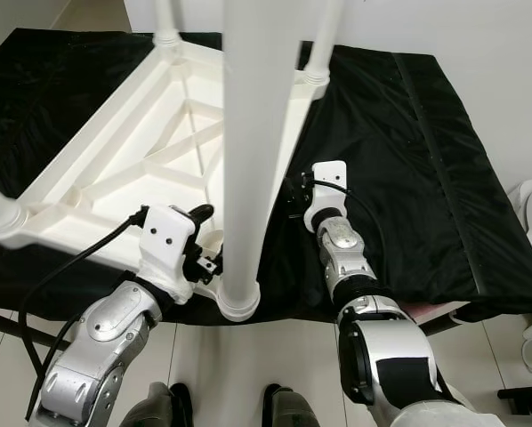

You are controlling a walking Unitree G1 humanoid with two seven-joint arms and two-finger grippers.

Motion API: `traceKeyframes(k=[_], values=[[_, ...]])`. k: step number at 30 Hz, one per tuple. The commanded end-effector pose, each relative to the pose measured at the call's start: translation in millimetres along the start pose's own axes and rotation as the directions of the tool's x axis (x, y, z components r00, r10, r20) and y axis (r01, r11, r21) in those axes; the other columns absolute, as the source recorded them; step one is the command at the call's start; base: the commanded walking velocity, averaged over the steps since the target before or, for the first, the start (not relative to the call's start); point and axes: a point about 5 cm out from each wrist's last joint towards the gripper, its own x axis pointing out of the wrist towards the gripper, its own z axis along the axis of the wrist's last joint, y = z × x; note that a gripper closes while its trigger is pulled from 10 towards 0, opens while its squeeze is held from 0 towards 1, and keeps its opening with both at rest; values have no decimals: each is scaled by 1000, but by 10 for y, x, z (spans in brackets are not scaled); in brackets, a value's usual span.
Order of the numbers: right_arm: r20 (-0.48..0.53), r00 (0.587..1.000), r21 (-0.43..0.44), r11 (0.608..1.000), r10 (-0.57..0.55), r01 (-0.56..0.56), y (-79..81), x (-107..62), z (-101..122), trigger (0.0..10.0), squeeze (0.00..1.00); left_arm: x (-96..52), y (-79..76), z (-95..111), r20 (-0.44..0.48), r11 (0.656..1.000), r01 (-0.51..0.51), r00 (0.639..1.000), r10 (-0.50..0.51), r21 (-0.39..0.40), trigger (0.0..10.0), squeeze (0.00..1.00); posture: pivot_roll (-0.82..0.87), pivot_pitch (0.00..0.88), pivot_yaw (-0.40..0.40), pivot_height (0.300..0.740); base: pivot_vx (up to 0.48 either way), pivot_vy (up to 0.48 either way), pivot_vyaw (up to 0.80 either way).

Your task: Building children table

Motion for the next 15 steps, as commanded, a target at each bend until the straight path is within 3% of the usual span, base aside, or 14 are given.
traceKeyframes(k=[1, 5, 10, 12, 15], values=[[43, 996, 2, 997, 74, -74, 149, 32, 54, 10000, 0, 7, -125, 9, 6, 985, 173, 985, -173, -11, 10000, 0, -56, 168, 10, 740, 0, 0, 0], [90, 996, 21, 1000, 20, -22, 12, -92, 0, 10000, 0, 57, 59, -11, -9, 994, 89, 996, -88, 67, 10000, 0, -58, 152, 13, 740, 0, 0, 0], [102, 994, 14, 1000, -26, 25, -78, -134, -23, 10000, 0, 74, 102, -21, -15, 995, 63, 998, -62, 78, 10000, 0, -56, 148, 14, 740, 0, 0, 0], [108, 980, 37, 985, -170, 167, -276, -228, -50, 10000, 0, 34, 119, -69, -41, 991, 60, 998, -55, 123, 10000, 0, -54, 154, 6, 740, 0, 0, 0], [152, 967, 65, 979, -203, 195, -374, -352, -50, 10000, 0, -57, 135, -124, -61, 985, 77, 996, -68, 154, 10000, 0, -61, 154, 2, 740, 0, 0, 0]])
